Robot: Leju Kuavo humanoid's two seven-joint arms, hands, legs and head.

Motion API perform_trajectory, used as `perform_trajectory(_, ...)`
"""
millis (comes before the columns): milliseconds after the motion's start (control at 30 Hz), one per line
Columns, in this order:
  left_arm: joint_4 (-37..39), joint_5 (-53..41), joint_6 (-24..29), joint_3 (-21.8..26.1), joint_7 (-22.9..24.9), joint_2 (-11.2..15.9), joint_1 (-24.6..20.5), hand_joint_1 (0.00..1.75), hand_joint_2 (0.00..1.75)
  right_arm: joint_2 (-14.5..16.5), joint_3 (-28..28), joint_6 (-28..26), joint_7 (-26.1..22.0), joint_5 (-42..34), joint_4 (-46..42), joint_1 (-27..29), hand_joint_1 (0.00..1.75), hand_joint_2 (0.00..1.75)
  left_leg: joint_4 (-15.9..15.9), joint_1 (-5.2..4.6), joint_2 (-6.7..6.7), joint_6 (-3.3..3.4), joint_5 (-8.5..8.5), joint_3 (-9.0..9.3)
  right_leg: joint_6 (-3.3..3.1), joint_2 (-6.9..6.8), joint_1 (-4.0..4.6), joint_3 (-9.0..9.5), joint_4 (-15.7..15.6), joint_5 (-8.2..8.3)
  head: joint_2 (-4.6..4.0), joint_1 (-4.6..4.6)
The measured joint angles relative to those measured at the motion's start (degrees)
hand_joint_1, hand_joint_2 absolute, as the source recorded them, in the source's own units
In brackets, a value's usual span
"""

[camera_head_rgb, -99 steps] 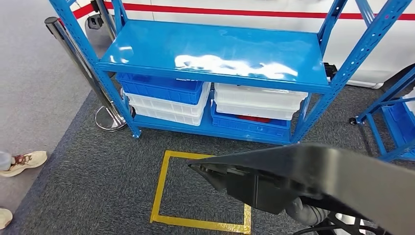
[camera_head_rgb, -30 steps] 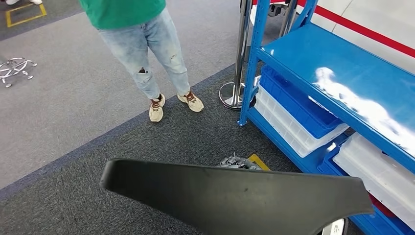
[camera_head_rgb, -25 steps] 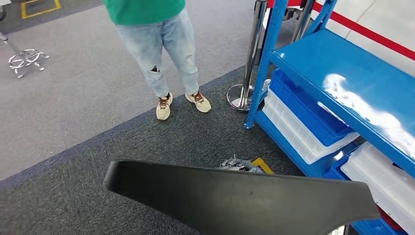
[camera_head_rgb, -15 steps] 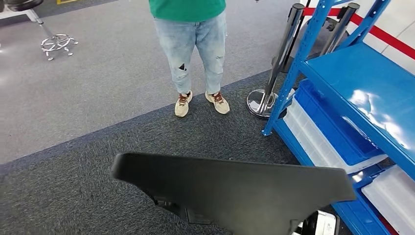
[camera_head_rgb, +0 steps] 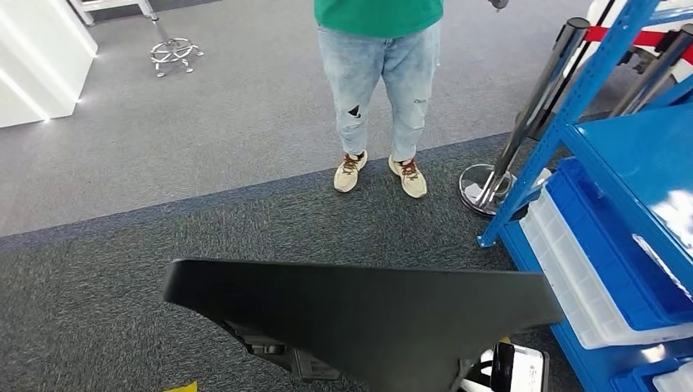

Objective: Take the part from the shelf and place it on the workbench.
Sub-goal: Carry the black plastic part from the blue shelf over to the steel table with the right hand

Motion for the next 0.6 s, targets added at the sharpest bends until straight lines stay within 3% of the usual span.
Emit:
perform_trajectory(67, 0.0, 0.0, 0.6, 0.0, 0.3, -0.1, 0.3, 0.00, 1.75, 0.1, 0.2, 0.3, 0.1, -0.1, 0.2, -0.3, 1.55, 1.75, -5.6, -0.21, 0.66, 0.58, 3.35, 2.87, 0.01, -1.53, 0.21, 0.35, 0.0, -0.30, 0.00, -0.01)
perform_trajectory(100, 0.0, 0.1, 0.9, 0.0, 0.4, -0.1, 0.3, 0.00, 1.75, 0.2, 0.3, 0.4, 0.1, -0.1, 0.3, -0.5, 1.55, 1.75, -9.7, -0.58, 1.90, 1.08, 4.87, 5.04, 0.08, -2.25, 0.30, 0.59, 0.0, -0.48, 0.00, 0.00)
perform_trajectory(167, 0.0, 0.3, 1.2, 0.0, 0.5, -0.1, 0.2, 0.00, 1.75, 0.4, 0.5, 0.5, 0.1, -0.2, 0.4, -0.8, 1.55, 1.75, -15.1, -1.41, 3.80, 2.08, 6.29, 7.87, 0.46, -3.48, 0.39, 0.97, -0.2, -0.77, 0.00, 0.01)
perform_trajectory(200, 0.0, 0.5, 1.3, 0.0, 0.5, -0.1, 0.2, 0.00, 1.75, 0.5, 0.5, 0.6, 0.1, -0.3, 0.4, -0.9, 1.55, 1.75, -15.9, -1.74, 4.11, 2.44, 6.19, 8.12, 0.70, -4.05, 0.40, 1.13, -0.4, -0.85, 0.00, 0.01)
perform_trajectory(267, 0.0, 1.0, 1.3, 0.1, 0.4, -0.2, 0.4, 0.00, 1.75, 0.6, 0.7, 0.8, 0.2, -0.3, 0.6, -1.1, 1.55, 1.75, -16.8, -1.69, 2.76, 2.96, 6.54, 8.50, 1.28, -4.87, 0.35, 1.72, -0.9, -1.01, 0.00, 0.01)
perform_trajectory(300, 0.0, 1.2, 1.2, 0.2, 0.3, -0.2, 0.6, 0.00, 1.75, 0.6, 0.7, 1.0, 0.2, -0.3, 0.6, -1.1, 1.55, 1.75, -17.6, -1.52, 2.13, 3.18, 6.81, 9.07, 1.51, -4.11, 0.28, 1.96, -0.6, -1.31, 0.00, 0.03)
perform_trajectory(367, 0.0, 1.5, 0.8, 0.3, 0.1, -0.5, 0.5, 0.00, 1.75, 0.7, 0.8, 1.2, 0.3, -0.3, 0.7, -1.2, 1.55, 1.75, -18.9, -1.12, 0.78, 3.64, 7.39, 10.30, 1.80, -0.85, 0.17, 0.63, 3.0, -3.37, 0.00, 0.11)
perform_trajectory(400, 0.0, 1.6, 0.7, 0.3, 0.0, -0.6, 0.3, 0.00, 1.75, 0.7, 0.8, 1.3, 0.3, -0.3, 0.8, -1.2, 1.55, 1.75, -19.1, -1.17, 0.10, 3.80, 7.42, 10.44, 1.83, 0.87, 0.13, -1.11, 6.3, -4.92, 0.00, 0.15)
perform_trajectory(467, 0.0, 1.7, 0.5, 0.5, -0.1, -0.8, 0.0, 0.00, 1.75, 0.6, 0.8, 1.4, 0.4, -0.1, 0.9, -1.0, 1.55, 1.75, -18.9, -1.15, -1.51, 3.96, 7.30, 10.42, 1.95, 2.17, 0.13, -5.16, 13.0, -7.20, 0.00, 0.24)
perform_trajectory(500, 0.0, 1.8, 0.4, 0.5, -0.2, -0.8, 0.0, 0.00, 1.75, 0.5, 0.8, 1.4, 0.5, 0.0, 1.0, -1.0, 1.55, 1.75, -18.8, -1.12, -2.36, 3.91, 7.19, 10.45, 2.03, 2.31, 0.09, -6.24, 14.2, -6.87, 0.00, 0.24)
perform_trajectory(533, 0.0, 1.8, 0.4, 0.5, -0.3, -0.8, 0.1, 0.00, 1.75, 0.5, 0.8, 1.3, 0.5, 0.1, 1.0, -0.9, 1.55, 1.75, -18.6, -1.04, -3.22, 3.77, 7.04, 10.53, 2.11, 2.42, 0.02, -6.31, 13.3, -5.43, 0.00, 0.24)
perform_trajectory(600, 0.0, 1.8, 0.3, 0.5, -0.5, -0.9, 0.2, 0.00, 1.75, 0.5, 0.8, 1.3, 0.8, 0.4, 1.0, -0.9, 1.55, 1.75, -17.9, -0.71, -4.94, 3.24, 6.48, 10.61, 2.28, 3.75, -0.33, -3.73, 6.6, -0.89, 0.00, 0.24)
